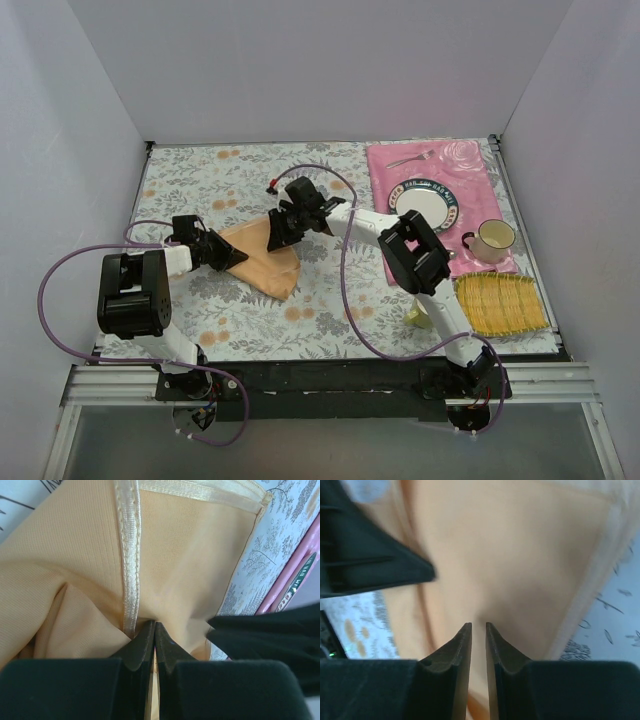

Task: Fold the napkin, place the utensils inside, and roll it up
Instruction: Roll the napkin with the utensil

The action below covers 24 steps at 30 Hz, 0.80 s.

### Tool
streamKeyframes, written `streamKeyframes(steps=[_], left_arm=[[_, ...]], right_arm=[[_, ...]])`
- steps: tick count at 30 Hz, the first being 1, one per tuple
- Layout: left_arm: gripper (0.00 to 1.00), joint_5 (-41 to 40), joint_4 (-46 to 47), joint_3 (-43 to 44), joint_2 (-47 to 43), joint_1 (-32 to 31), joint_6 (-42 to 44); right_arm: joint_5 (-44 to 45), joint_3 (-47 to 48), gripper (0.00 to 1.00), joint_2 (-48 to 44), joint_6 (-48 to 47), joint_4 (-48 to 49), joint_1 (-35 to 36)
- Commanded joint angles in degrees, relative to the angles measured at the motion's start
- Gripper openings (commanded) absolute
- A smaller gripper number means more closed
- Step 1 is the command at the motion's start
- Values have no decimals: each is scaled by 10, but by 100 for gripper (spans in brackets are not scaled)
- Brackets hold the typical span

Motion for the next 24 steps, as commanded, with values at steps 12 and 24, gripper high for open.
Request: streamKeyframes(steps=[12,24], left_arm=[[0,-53,-23,-34,-14,-3,19],[0,-52,-39,-23,-23,-4,14]], right_arm=[[186,-295,10,-109,98,64,-8],[222,-185,32,-139,-104,-26,7]])
